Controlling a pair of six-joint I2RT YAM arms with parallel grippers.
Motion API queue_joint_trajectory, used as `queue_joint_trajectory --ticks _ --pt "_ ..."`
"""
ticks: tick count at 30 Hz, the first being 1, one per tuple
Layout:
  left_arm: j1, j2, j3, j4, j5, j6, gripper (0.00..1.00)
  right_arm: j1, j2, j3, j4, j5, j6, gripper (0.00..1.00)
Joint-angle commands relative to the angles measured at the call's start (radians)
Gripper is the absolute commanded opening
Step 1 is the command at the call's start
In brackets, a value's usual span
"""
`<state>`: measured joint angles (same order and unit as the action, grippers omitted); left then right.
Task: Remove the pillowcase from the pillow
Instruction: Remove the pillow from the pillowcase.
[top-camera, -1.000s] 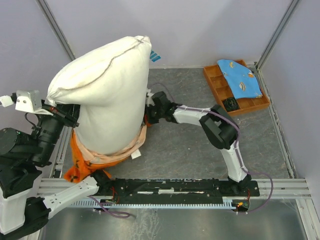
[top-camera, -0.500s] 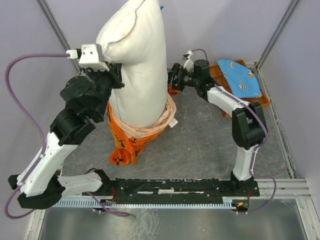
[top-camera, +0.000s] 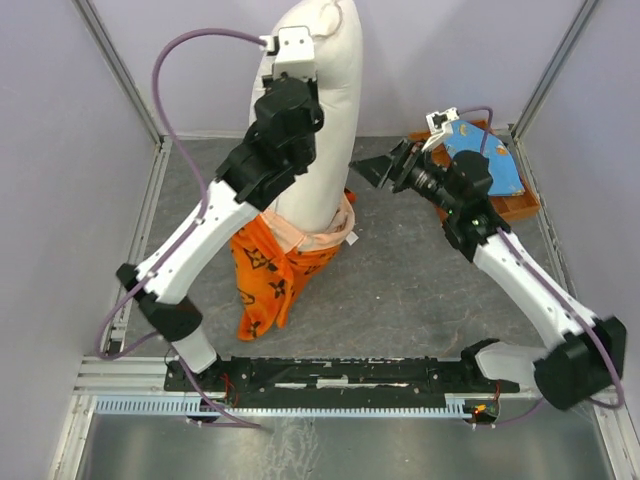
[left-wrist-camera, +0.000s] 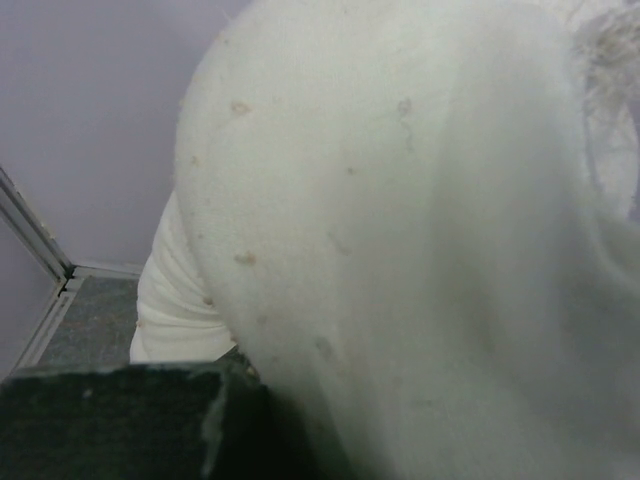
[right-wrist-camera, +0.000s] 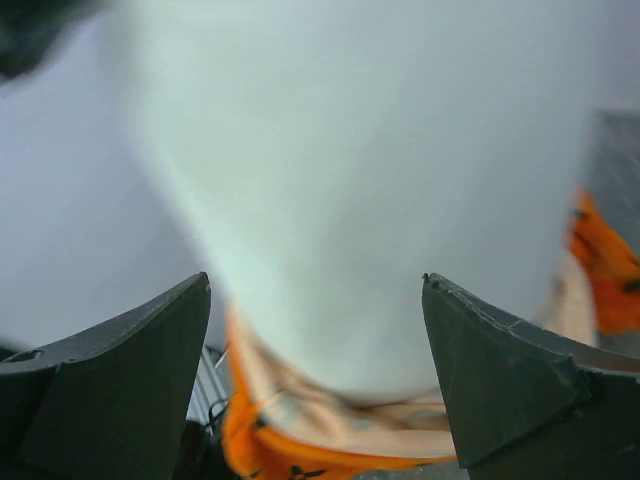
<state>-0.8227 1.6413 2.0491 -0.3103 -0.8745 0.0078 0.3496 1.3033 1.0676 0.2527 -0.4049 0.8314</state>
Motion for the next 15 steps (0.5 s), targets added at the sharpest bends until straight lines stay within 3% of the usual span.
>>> queue_joint_trajectory --ticks 1,7,15 --pt "0.008 0.108 0.249 0.051 -0.107 0.066 0.03 0.160 -0.108 -0.015 -0.083 0.006 -0.324 0.87" --pt "0.026 0.172 0.341 -0.050 -0.100 0.010 0.03 0.344 -0.059 0.010 -0.106 -0.150 -0.452 0.64" --pt "0.051 0.129 0.279 -0.139 -0.024 -0.117 0.03 0.548 0.106 0.088 0.037 0.004 -0.525 0.47"
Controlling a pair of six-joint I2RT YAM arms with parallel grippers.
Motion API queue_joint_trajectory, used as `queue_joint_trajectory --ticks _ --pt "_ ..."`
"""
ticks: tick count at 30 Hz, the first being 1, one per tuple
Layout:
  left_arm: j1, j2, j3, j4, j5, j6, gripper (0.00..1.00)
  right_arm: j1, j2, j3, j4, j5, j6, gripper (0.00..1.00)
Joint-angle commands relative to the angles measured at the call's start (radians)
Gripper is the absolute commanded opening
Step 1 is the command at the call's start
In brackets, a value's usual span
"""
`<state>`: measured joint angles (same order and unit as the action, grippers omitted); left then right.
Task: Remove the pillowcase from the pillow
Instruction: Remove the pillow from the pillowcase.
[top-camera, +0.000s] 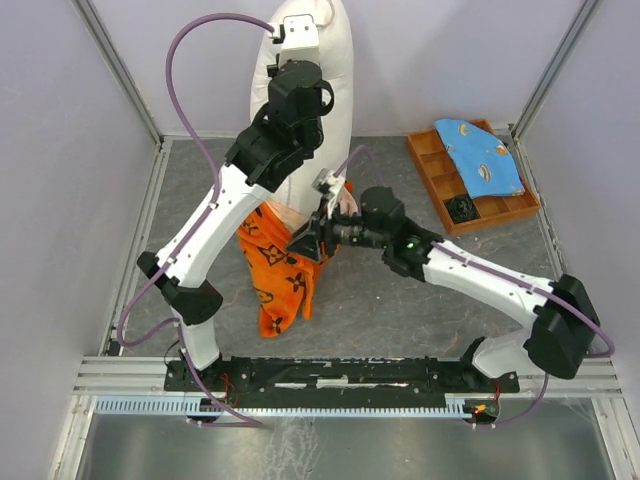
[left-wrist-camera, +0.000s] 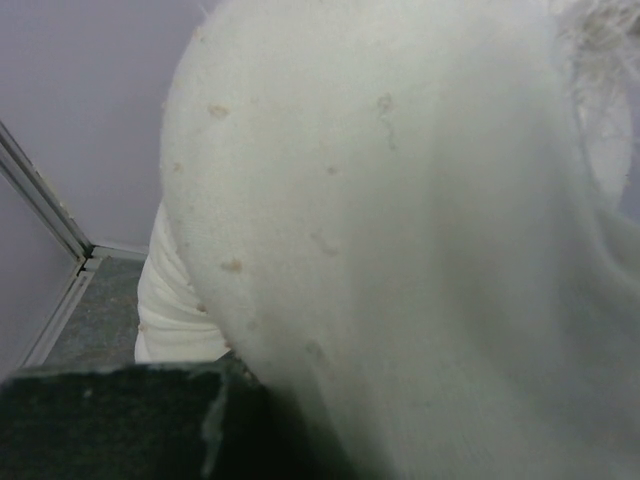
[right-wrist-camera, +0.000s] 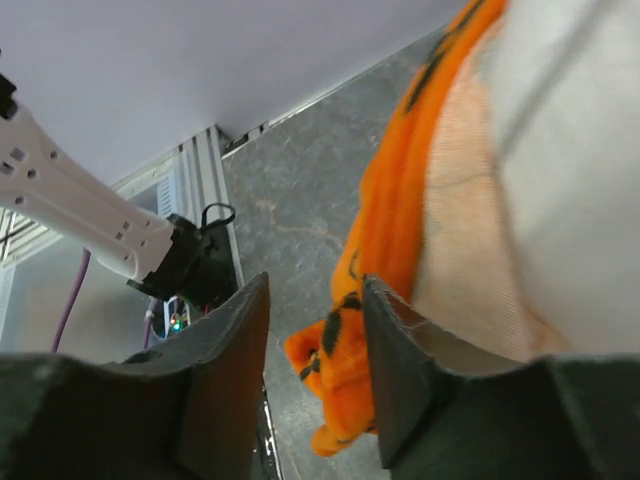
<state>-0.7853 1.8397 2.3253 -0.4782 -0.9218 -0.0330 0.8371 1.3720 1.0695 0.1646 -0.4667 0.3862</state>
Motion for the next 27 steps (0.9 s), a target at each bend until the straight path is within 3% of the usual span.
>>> queue_joint_trajectory --ticks 1,3,4,12,17,23,27 --pt "0.015 -0.078 -0.014 0.028 0.028 -0.079 0.03 0.073 0.055 0.108 0.141 0.073 -0.087 0.40" --pt "0.017 -0.097 -0.041 0.026 0.039 -0.087 0.03 0.098 0.099 0.149 0.170 0.096 -0.103 0.24" --pt "0.019 -0.105 -0.048 0.021 0.048 -0.091 0.03 0.106 0.120 0.170 0.180 0.104 -0.112 0.22" --pt "0.024 -0.168 -0.070 -0.020 0.083 -0.108 0.03 0.116 0.290 0.248 0.397 0.273 -0.177 0.27" --pt "0.026 -0.190 -0.075 -0.032 0.101 -0.114 0.03 0.117 0.416 0.308 0.463 0.396 -0.239 0.22" --pt "0.032 -0.207 -0.075 -0.028 0.101 -0.094 0.03 0.131 0.487 0.249 0.400 0.511 -0.219 0.18" --pt "0.037 -0.218 -0.074 -0.012 0.100 -0.078 0.03 0.188 0.500 0.175 0.186 0.559 -0.194 0.17"
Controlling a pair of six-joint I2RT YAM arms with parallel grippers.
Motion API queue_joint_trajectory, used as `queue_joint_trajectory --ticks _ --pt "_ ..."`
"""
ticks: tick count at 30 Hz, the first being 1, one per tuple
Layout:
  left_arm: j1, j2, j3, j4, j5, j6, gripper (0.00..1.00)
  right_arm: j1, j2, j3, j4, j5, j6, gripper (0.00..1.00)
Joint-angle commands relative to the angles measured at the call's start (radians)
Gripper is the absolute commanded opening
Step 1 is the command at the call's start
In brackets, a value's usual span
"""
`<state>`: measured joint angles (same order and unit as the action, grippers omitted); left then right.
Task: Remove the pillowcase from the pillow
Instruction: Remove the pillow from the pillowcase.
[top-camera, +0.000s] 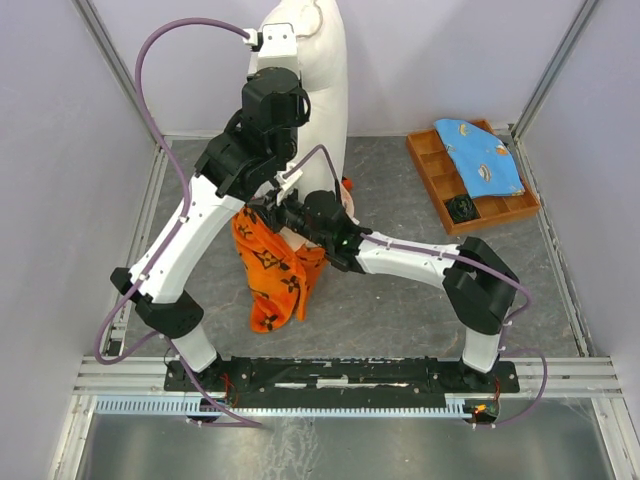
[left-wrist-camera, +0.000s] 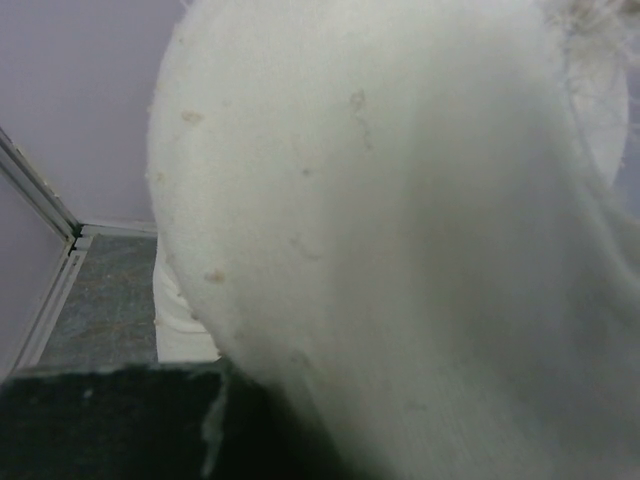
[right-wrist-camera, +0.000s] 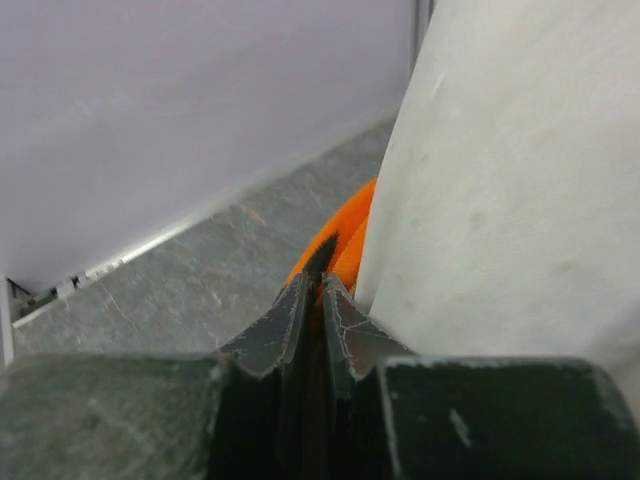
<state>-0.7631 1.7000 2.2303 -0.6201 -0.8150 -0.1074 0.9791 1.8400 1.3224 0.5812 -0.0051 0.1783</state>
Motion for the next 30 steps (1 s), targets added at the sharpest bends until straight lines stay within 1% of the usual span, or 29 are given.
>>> queue_joint_trajectory --ticks 1,5,9,12,15,17,19,20,21,22,24,25,27,28,30 --pt "0.016 -0.078 0.022 0.136 -0.009 0.003 0.03 0.070 0.042 -0.109 -0.250 0.107 0.019 0.16" --pt "0.026 -0.068 0.023 0.161 -0.039 0.041 0.03 0.137 0.082 -0.243 -0.261 0.117 0.106 0.15" --pt "0.046 -0.061 0.037 0.168 -0.035 0.057 0.03 0.182 0.071 -0.373 -0.227 0.105 0.193 0.13" --pt "0.065 -0.059 0.061 0.166 -0.034 0.074 0.03 0.229 0.078 -0.405 -0.287 0.124 0.183 0.11" --pt "0.078 -0.068 0.074 0.166 -0.026 0.082 0.03 0.262 0.068 -0.457 -0.274 0.164 0.163 0.10" --pt "0.079 -0.076 0.069 0.165 -0.021 0.083 0.03 0.262 0.027 -0.473 -0.254 0.152 0.143 0.10" --pt "0.079 -0.085 0.050 0.165 -0.013 0.075 0.03 0.262 -0.057 -0.472 -0.246 0.131 0.105 0.13" --pt "0.079 -0.092 0.035 0.169 -0.008 0.071 0.03 0.262 -0.106 -0.465 -0.244 0.120 0.084 0.16" --pt "0.079 -0.097 0.023 0.172 -0.003 0.065 0.03 0.262 -0.159 -0.454 -0.248 0.115 0.069 0.22" --pt "0.079 -0.099 0.017 0.173 0.000 0.062 0.03 0.262 -0.209 -0.438 -0.251 0.110 0.053 0.30" --pt "0.079 -0.099 0.015 0.167 0.002 0.054 0.03 0.262 -0.321 -0.404 -0.243 0.114 0.017 0.52" --pt "0.079 -0.100 0.014 0.163 0.002 0.049 0.03 0.261 -0.358 -0.387 -0.233 0.127 0.002 0.61" --pt "0.079 -0.109 0.000 0.165 0.005 0.043 0.03 0.258 -0.416 -0.346 -0.216 0.181 -0.044 0.74" --pt "0.079 -0.116 -0.011 0.169 0.007 0.038 0.03 0.251 -0.430 -0.321 -0.216 0.201 -0.063 0.79" --pt "0.079 -0.128 -0.028 0.174 0.014 0.031 0.03 0.208 -0.429 -0.247 -0.227 0.207 -0.080 0.82"
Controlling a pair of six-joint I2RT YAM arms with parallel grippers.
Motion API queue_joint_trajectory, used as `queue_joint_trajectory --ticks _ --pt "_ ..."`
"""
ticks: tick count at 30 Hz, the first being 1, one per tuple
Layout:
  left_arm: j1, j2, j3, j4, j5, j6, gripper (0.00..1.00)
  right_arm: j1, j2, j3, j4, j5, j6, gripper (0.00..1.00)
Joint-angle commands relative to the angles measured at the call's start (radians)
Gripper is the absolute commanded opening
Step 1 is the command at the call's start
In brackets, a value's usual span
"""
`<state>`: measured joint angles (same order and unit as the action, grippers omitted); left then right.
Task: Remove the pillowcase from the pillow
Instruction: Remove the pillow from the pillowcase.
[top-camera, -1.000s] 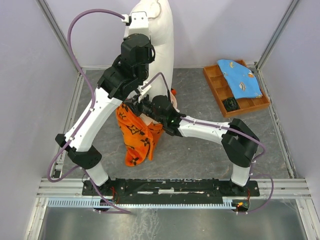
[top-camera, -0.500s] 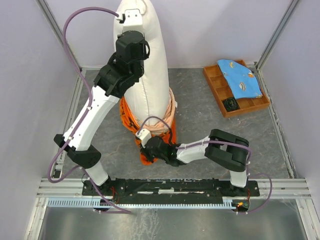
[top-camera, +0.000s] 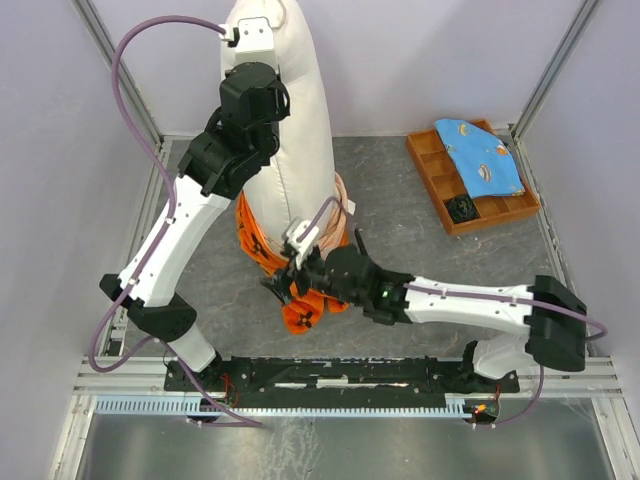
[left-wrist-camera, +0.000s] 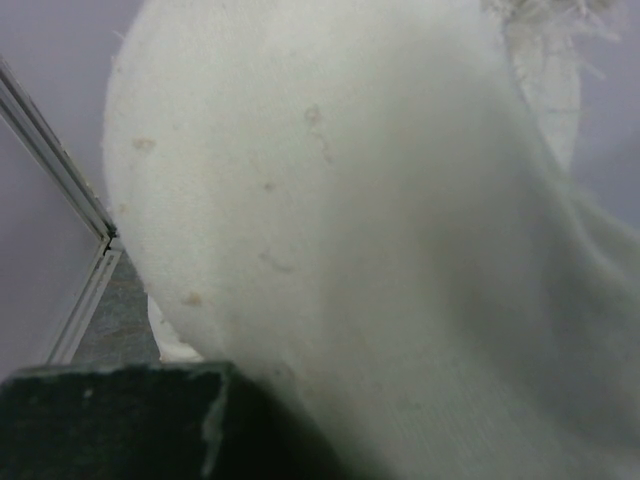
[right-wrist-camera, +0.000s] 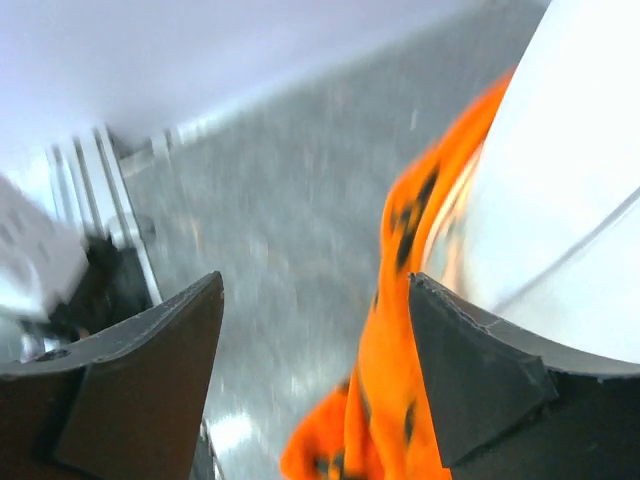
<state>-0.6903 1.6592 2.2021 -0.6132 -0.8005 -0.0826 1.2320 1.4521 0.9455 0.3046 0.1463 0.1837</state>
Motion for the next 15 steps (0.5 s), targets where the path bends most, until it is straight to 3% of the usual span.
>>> queue_joint_trajectory --ticks 1,4,7,12,15 --pt "0.006 -0.092 -0.003 0.166 0.007 0.002 0.03 -0.077 -0.027 0.161 0.039 0.042 -0.084 0.82" --pt "0.006 -0.104 -0.006 0.149 0.020 -0.013 0.03 -0.196 0.057 0.246 -0.020 0.010 -0.053 0.70" --pt "0.006 -0.123 -0.016 0.145 0.031 -0.020 0.03 -0.276 0.137 0.249 -0.057 -0.034 -0.009 0.45" --pt "0.006 -0.151 -0.034 0.147 0.032 -0.018 0.03 -0.284 0.243 0.067 0.032 -0.174 0.124 0.21" --pt "0.006 -0.165 -0.056 0.156 0.029 -0.013 0.03 -0.270 0.320 -0.093 0.179 -0.237 0.273 0.16"
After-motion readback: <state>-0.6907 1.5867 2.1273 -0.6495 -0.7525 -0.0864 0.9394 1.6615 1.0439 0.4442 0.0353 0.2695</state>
